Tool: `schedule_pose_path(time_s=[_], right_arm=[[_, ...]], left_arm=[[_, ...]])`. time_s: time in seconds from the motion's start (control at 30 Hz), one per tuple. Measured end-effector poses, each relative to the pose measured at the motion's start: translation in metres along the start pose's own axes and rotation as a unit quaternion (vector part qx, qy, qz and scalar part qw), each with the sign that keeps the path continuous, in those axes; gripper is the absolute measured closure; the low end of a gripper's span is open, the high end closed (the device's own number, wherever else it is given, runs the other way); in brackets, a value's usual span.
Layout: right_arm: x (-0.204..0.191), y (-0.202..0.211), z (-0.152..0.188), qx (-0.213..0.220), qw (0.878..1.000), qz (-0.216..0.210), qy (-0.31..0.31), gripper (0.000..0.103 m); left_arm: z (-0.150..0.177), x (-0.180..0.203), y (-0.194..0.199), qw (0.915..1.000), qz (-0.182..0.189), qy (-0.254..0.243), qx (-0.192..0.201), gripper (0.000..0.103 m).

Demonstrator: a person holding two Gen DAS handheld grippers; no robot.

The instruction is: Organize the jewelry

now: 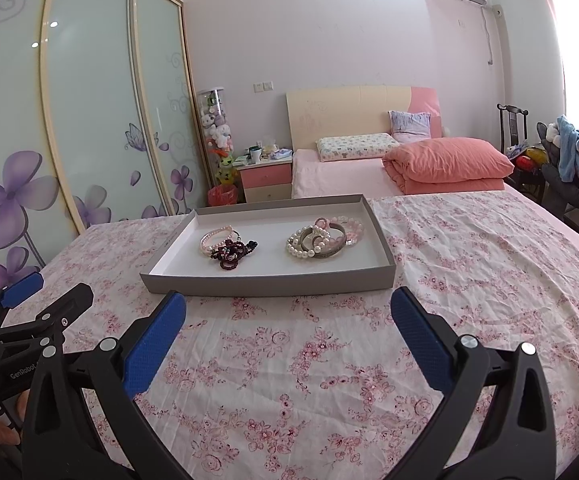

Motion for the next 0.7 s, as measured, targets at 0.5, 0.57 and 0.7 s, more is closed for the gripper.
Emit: schedule_pose_path(time_s=[0.5, 0.57, 0.7], right_arm=[[-0.0003, -0.0005, 0.0006, -0.001, 1.000, 0.000, -0.001, 0.002], [0.0000, -0.0007, 0.0002, -0.001, 1.000, 0.000, -0.001, 0.002], [0.0003, -0.0013, -0.0006, -0.001, 1.000, 0.000, -0.001, 0.002]], left_arm=[[0.0011, 0.0014, -0.0007, 1.0000, 0.001, -0.001, -0.001, 0.004], [0.0006, 0.0012, -0.0007, 1.0000, 0.001, -0.001, 0.000, 0.004], [0.0019, 0.0016, 0.0005, 1.0000, -0.001, 0.001, 0.004, 0.004]])
Point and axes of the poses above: each gripper's, at about its wrist camera, not at the fingertips, and y roughly against the way its jaws point, x to its right, z to its underside, the point moved 9 cm from there along -y, roughly the way its jaws point, and after that the axes turned 10 degrees about x, right-handed, at the moved point
